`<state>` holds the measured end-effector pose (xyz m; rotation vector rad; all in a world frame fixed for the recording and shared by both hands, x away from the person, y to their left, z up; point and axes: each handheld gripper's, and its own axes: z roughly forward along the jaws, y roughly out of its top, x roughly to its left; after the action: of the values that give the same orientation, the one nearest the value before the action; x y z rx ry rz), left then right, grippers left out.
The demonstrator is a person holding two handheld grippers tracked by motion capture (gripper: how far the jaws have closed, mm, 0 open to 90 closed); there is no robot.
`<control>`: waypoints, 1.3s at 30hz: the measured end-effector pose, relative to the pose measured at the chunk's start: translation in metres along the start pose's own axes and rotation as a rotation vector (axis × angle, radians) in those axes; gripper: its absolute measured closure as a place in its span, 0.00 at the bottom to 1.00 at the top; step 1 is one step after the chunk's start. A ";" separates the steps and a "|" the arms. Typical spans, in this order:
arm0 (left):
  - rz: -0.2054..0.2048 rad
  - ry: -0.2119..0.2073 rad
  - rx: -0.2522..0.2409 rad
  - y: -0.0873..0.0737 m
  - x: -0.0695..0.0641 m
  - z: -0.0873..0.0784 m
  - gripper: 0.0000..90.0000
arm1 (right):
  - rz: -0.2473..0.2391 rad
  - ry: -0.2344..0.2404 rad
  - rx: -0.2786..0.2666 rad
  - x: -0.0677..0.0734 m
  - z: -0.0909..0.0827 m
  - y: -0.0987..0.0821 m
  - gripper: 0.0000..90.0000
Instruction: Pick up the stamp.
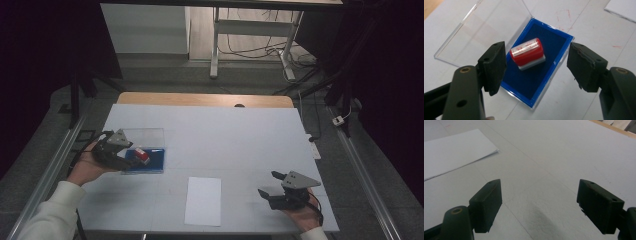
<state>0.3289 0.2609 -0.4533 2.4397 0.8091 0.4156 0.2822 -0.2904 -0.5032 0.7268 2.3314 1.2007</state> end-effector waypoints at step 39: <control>0.324 -0.164 0.215 0.028 0.033 0.042 0.49 | 0.011 0.025 0.016 0.000 0.006 -0.004 0.23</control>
<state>0.3857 0.2464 -0.4677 2.7731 0.4061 0.2501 0.2847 -0.2884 -0.5094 0.7349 2.3630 1.2037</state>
